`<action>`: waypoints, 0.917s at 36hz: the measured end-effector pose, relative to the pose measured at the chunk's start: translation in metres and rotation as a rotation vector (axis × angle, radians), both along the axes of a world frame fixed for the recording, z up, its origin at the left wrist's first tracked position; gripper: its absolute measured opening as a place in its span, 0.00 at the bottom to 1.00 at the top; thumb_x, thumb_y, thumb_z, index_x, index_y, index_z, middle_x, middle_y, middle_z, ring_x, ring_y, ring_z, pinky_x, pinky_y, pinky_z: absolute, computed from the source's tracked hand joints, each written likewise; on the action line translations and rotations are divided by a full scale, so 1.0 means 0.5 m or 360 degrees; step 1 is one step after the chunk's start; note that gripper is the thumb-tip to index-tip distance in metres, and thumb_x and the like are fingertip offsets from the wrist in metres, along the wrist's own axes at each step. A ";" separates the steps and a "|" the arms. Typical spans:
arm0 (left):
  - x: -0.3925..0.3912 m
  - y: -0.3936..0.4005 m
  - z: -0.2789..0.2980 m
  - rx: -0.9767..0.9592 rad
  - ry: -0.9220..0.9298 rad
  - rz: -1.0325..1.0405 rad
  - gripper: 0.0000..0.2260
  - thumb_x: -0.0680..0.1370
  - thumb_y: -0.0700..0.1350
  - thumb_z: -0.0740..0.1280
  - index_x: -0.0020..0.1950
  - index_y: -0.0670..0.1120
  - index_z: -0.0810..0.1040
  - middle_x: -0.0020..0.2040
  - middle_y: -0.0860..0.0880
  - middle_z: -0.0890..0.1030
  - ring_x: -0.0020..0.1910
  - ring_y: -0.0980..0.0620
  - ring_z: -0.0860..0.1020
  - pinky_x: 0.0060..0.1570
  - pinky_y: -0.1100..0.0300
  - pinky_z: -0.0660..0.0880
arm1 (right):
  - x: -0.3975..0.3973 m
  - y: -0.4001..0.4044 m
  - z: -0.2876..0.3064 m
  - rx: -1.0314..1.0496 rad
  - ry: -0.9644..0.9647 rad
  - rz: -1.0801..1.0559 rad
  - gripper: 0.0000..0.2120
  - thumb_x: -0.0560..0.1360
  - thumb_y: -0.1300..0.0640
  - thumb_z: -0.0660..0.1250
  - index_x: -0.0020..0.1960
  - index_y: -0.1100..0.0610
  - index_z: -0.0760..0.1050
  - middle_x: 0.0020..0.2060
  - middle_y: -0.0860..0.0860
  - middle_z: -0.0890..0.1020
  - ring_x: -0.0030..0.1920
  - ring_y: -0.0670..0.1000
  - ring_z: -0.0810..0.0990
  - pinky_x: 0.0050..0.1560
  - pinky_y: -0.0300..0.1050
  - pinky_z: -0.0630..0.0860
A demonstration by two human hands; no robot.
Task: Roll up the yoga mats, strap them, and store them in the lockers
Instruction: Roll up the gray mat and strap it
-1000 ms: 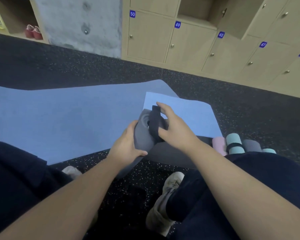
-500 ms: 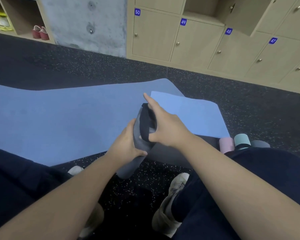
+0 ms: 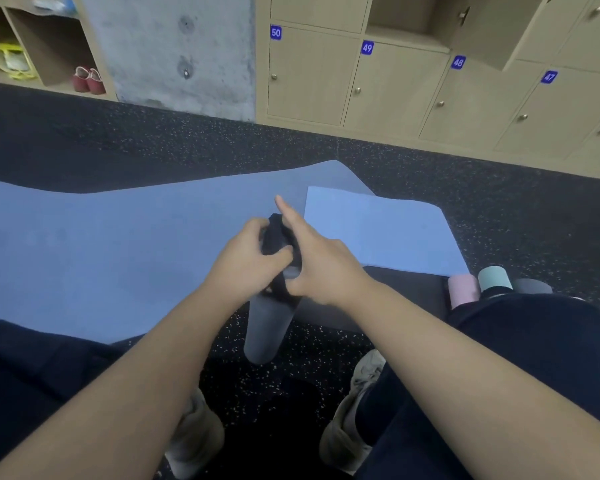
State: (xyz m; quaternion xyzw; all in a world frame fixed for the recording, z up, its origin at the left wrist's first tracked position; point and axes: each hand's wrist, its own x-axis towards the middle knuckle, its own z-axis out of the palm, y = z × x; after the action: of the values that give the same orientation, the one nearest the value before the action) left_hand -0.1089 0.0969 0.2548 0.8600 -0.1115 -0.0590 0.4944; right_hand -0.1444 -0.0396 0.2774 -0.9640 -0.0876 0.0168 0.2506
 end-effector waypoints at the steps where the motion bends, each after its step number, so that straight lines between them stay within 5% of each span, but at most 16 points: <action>1: 0.000 0.001 0.005 0.0092 -0.0022 0.0006 0.19 0.75 0.48 0.68 0.64 0.48 0.69 0.55 0.54 0.77 0.47 0.58 0.77 0.42 0.65 0.72 | 0.000 0.002 -0.002 -0.0001 -0.0001 -0.0001 0.49 0.70 0.59 0.66 0.77 0.36 0.38 0.68 0.40 0.71 0.43 0.52 0.72 0.38 0.39 0.65; 8: -0.012 0.001 -0.003 0.0055 -0.0146 0.0044 0.19 0.80 0.45 0.58 0.70 0.49 0.61 0.55 0.55 0.76 0.50 0.52 0.76 0.44 0.57 0.69 | -0.002 0.001 -0.002 -0.0021 -0.0010 -0.0006 0.47 0.72 0.57 0.66 0.77 0.38 0.38 0.73 0.41 0.66 0.51 0.57 0.78 0.46 0.44 0.69; 12: -0.013 0.008 -0.012 0.0030 -0.0251 -0.0023 0.17 0.78 0.38 0.54 0.60 0.59 0.59 0.54 0.49 0.78 0.46 0.45 0.77 0.45 0.49 0.74 | 0.002 -0.001 -0.004 -0.0025 0.0003 -0.0008 0.47 0.73 0.55 0.67 0.78 0.39 0.38 0.73 0.38 0.66 0.43 0.53 0.74 0.43 0.40 0.64; 16: -0.009 0.016 -0.014 0.0070 -0.0352 -0.0108 0.15 0.76 0.32 0.52 0.53 0.51 0.68 0.51 0.52 0.76 0.50 0.50 0.74 0.45 0.58 0.68 | 0.004 0.001 -0.008 -0.0059 0.0018 -0.0025 0.48 0.72 0.54 0.67 0.77 0.37 0.37 0.65 0.40 0.75 0.40 0.52 0.72 0.39 0.43 0.66; 19: 0.000 0.024 -0.012 0.0102 -0.0363 -0.0067 0.20 0.76 0.31 0.52 0.57 0.48 0.76 0.56 0.52 0.79 0.55 0.52 0.75 0.51 0.60 0.69 | 0.007 0.001 -0.015 -0.0081 0.0000 -0.0021 0.49 0.71 0.49 0.69 0.77 0.36 0.37 0.64 0.42 0.76 0.47 0.54 0.78 0.48 0.47 0.73; 26: -0.003 0.032 -0.009 0.0369 -0.0543 -0.0057 0.23 0.77 0.31 0.54 0.67 0.47 0.75 0.66 0.50 0.75 0.63 0.49 0.73 0.56 0.64 0.66 | 0.010 -0.002 -0.021 -0.0093 -0.0040 0.0030 0.50 0.71 0.50 0.71 0.77 0.37 0.38 0.68 0.38 0.72 0.51 0.53 0.78 0.51 0.45 0.72; 30: -0.005 0.035 -0.016 0.0441 -0.0551 0.0005 0.24 0.77 0.33 0.54 0.71 0.48 0.70 0.69 0.50 0.72 0.64 0.48 0.73 0.56 0.61 0.66 | 0.005 -0.002 -0.025 -0.0093 -0.0055 0.0044 0.48 0.71 0.51 0.70 0.78 0.37 0.41 0.70 0.38 0.71 0.52 0.53 0.78 0.51 0.44 0.71; 33: 0.016 0.046 -0.025 0.0467 -0.0360 0.0086 0.29 0.79 0.33 0.53 0.79 0.47 0.53 0.72 0.51 0.69 0.66 0.49 0.71 0.58 0.59 0.67 | 0.003 -0.013 -0.023 -0.0046 -0.0028 0.0037 0.47 0.72 0.51 0.71 0.78 0.39 0.42 0.73 0.35 0.64 0.58 0.50 0.76 0.55 0.43 0.70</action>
State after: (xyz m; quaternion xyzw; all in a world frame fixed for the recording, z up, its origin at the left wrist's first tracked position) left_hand -0.1009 0.1200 0.2421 0.9267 -0.1333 0.0359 0.3495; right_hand -0.1429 -0.0460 0.2659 -0.9665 -0.1007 0.0125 0.2357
